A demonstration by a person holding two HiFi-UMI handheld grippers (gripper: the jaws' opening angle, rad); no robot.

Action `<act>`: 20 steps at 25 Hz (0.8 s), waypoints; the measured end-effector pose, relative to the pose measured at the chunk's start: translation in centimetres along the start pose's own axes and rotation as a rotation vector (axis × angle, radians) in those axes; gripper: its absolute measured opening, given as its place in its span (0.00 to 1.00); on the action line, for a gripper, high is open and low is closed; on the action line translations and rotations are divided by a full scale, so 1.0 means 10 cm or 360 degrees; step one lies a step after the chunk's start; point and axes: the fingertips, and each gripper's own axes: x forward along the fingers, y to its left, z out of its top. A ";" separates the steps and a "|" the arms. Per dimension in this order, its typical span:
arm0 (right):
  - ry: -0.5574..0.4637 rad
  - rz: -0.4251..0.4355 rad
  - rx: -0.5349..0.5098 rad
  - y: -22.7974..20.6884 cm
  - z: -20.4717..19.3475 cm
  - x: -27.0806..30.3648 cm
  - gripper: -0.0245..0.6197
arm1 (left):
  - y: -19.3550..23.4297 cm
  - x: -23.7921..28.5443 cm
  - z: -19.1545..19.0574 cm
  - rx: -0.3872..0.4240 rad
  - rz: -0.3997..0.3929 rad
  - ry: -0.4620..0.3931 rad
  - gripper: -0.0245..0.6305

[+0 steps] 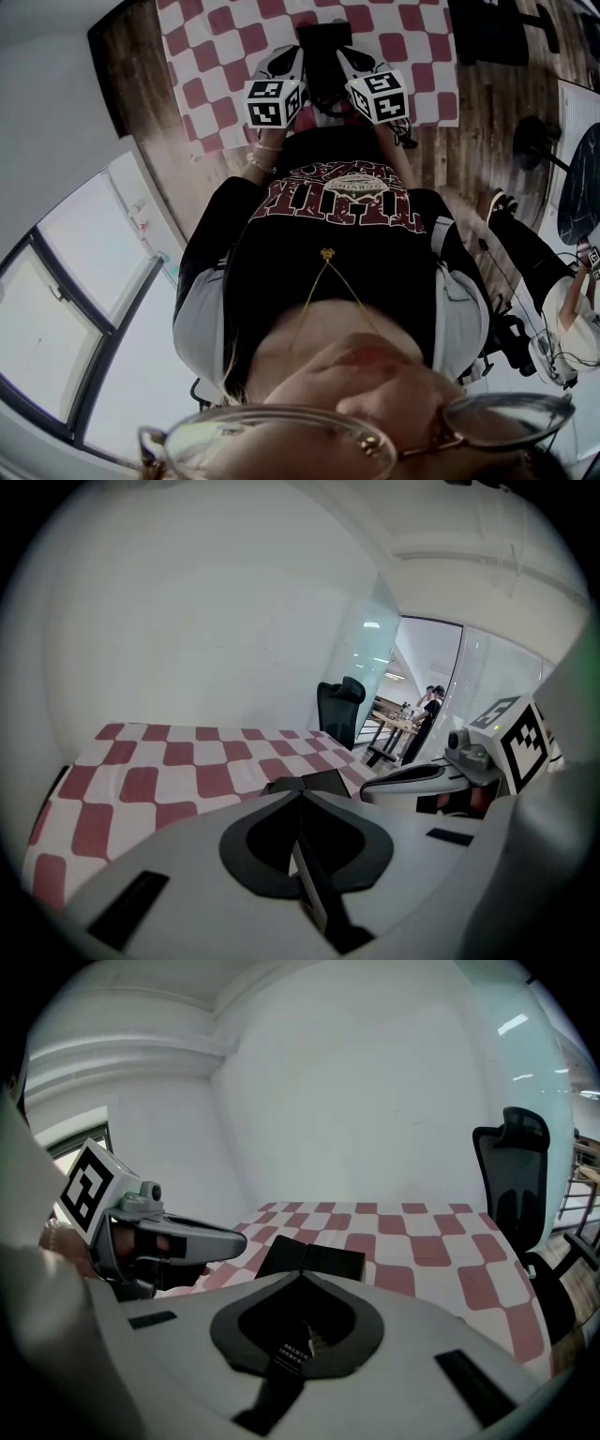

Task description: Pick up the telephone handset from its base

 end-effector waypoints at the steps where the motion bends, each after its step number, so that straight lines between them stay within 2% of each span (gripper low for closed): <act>1: 0.0007 0.0001 0.0005 0.00 -0.02 0.01 0.07 | 0.01 0.00 -0.02 -0.0006 -0.0002 0.0009 0.05; 9: 0.0056 0.0016 0.0052 -0.02 -0.19 0.13 0.07 | 0.06 0.10 -0.24 -0.0050 -0.0012 0.0086 0.05; 20: 0.0109 0.0020 0.0051 0.00 -0.28 0.15 0.07 | 0.06 0.09 -0.36 -0.0081 -0.0025 0.0124 0.05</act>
